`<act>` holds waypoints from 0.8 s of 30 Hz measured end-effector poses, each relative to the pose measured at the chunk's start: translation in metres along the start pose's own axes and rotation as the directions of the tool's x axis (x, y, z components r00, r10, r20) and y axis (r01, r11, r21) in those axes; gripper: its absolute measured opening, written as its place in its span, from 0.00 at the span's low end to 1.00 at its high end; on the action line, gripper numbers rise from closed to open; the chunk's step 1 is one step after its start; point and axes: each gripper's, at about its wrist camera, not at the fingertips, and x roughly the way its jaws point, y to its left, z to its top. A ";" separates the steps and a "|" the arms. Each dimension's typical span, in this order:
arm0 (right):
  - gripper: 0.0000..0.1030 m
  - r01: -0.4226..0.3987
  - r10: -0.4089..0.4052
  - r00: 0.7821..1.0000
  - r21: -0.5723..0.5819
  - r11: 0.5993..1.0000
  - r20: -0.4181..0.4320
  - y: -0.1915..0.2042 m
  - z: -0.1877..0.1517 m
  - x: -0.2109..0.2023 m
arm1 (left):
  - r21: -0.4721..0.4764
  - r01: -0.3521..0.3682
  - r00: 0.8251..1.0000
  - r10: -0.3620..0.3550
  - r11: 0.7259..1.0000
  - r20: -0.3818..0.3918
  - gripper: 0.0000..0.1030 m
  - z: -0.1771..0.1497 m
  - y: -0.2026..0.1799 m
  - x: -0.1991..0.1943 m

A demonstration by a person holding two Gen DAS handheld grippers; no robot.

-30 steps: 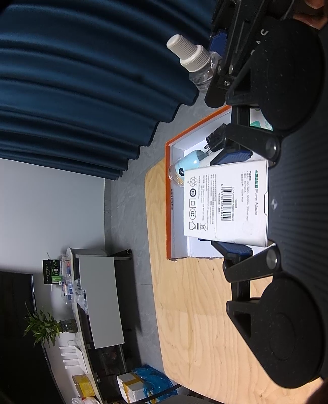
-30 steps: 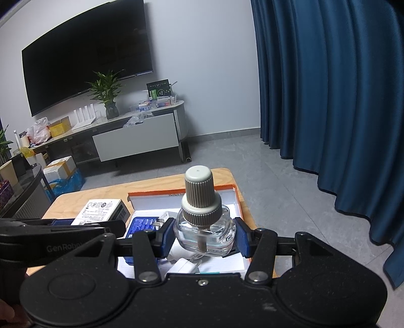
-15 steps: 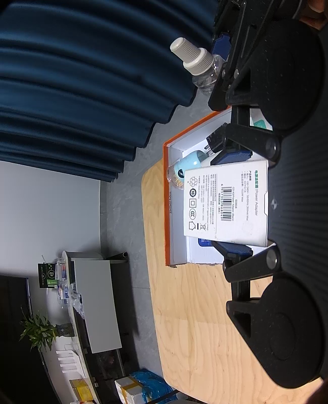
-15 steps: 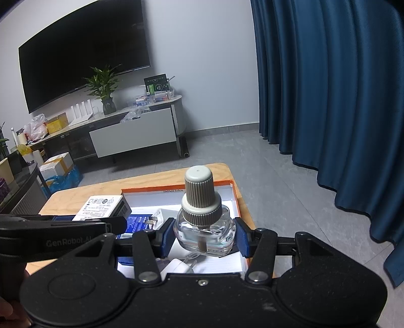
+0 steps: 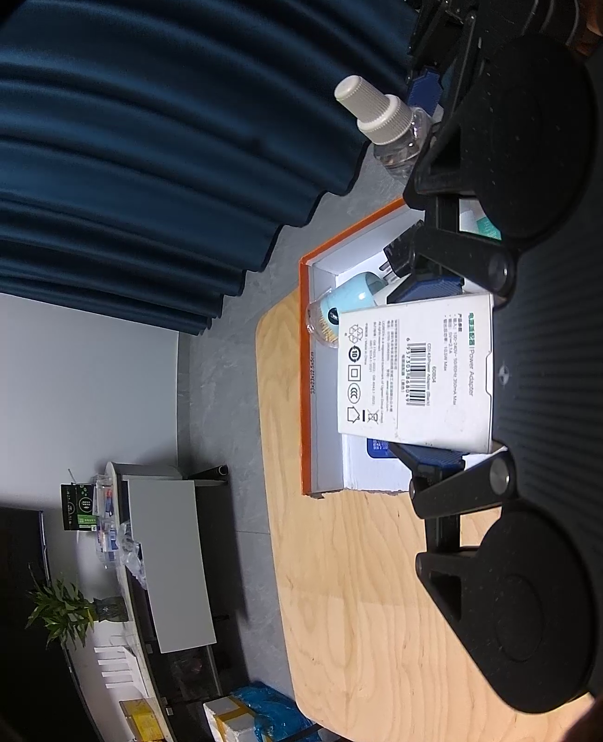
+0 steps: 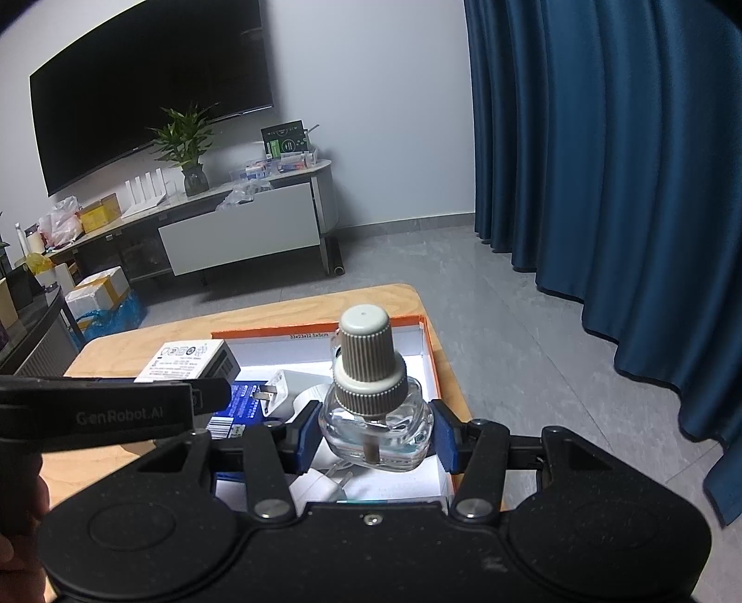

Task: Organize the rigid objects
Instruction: 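Lower the charger box into the box with the left gripper while the right gripper lowers the refill bottle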

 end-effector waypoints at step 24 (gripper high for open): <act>0.59 0.019 -0.021 0.998 -0.035 0.999 -0.066 -0.002 -0.005 0.024 | 0.000 0.009 1.000 -0.009 1.000 -0.019 0.58 0.004 -0.002 0.017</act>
